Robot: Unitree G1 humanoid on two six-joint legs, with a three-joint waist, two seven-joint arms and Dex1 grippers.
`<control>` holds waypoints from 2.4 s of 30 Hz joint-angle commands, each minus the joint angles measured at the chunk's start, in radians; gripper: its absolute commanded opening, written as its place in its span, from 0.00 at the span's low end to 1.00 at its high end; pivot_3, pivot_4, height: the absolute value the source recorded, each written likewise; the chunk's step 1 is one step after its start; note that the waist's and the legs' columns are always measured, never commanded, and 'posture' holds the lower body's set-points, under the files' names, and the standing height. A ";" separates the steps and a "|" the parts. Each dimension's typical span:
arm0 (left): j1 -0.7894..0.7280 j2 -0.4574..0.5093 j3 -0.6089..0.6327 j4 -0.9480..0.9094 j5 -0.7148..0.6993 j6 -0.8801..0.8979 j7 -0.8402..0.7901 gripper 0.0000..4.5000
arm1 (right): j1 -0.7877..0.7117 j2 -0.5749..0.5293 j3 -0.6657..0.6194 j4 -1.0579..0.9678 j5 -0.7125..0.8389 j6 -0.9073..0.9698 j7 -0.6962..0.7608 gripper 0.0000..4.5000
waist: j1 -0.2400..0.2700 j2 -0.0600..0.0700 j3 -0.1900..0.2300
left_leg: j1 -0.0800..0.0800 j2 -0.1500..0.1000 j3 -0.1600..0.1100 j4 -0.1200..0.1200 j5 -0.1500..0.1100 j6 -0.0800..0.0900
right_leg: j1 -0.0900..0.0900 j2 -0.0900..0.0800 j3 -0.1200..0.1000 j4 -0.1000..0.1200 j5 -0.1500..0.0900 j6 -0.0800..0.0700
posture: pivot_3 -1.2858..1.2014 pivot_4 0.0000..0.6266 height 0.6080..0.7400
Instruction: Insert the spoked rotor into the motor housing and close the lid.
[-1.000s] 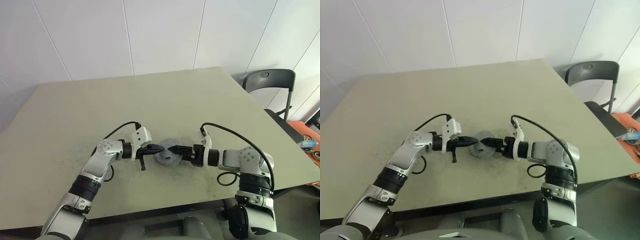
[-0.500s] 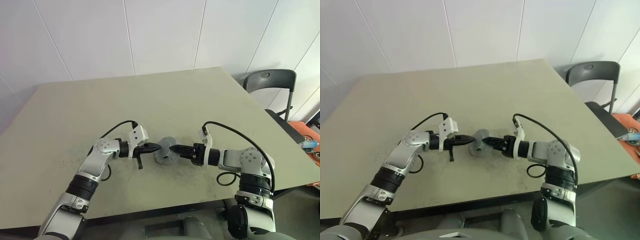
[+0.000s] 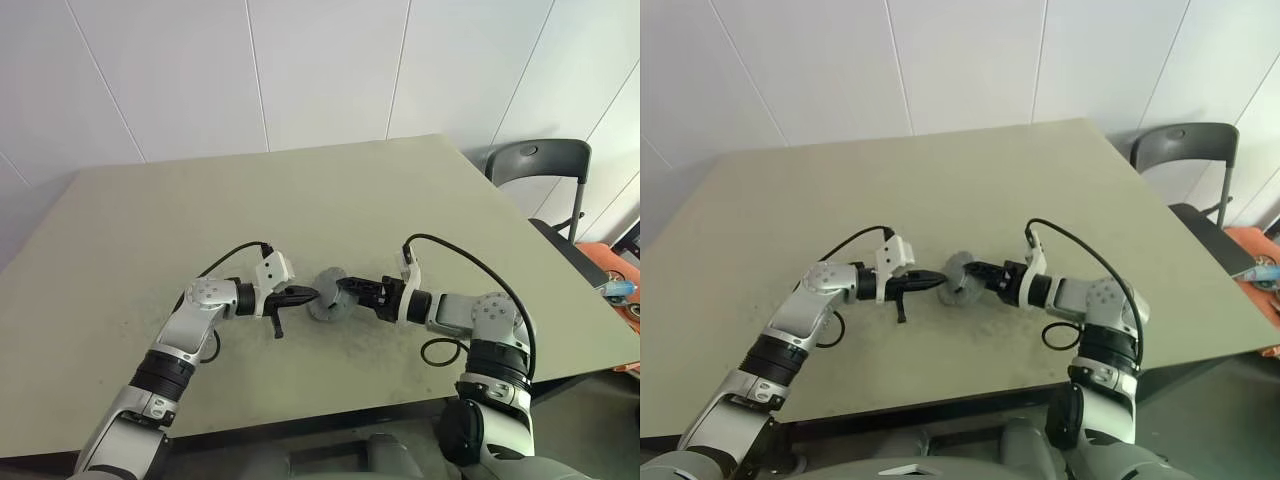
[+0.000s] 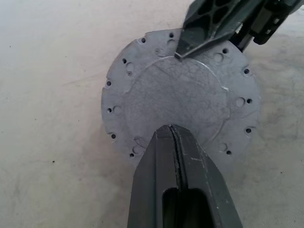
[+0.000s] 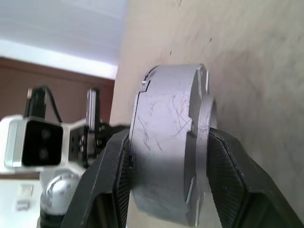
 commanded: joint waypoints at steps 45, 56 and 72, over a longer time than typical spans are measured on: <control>0.278 -0.145 0.386 -0.273 -0.436 0.320 0.242 0.00 | -0.106 0.130 -0.101 0.022 0.317 -0.199 -0.199 0.29 | -0.033 0.006 0.000 | -0.003 0.001 0.000 -0.003 0.000 0.000 | -0.007 0.000 0.000 0.004 -0.001 0.000 | 0.52 0.00 1.00; 0.285 -0.185 0.403 -0.278 -0.459 0.299 0.304 0.66 | -0.076 0.137 -0.062 0.013 0.382 -0.251 -0.249 0.29 | -0.033 0.006 0.000 | -0.003 0.001 0.000 -0.003 0.000 0.000 | -0.006 0.000 0.000 0.003 -0.001 0.000 | 0.52 0.00 1.00; 0.281 -0.199 0.372 -0.265 -0.436 0.258 0.313 1.00 | -0.010 -0.137 0.482 -0.126 0.040 -0.519 -0.001 0.42 | -0.035 0.006 0.000 | -0.004 0.001 0.002 -0.004 0.000 0.000 | -0.007 0.000 0.000 0.002 -0.001 0.000 | 0.52 0.00 1.00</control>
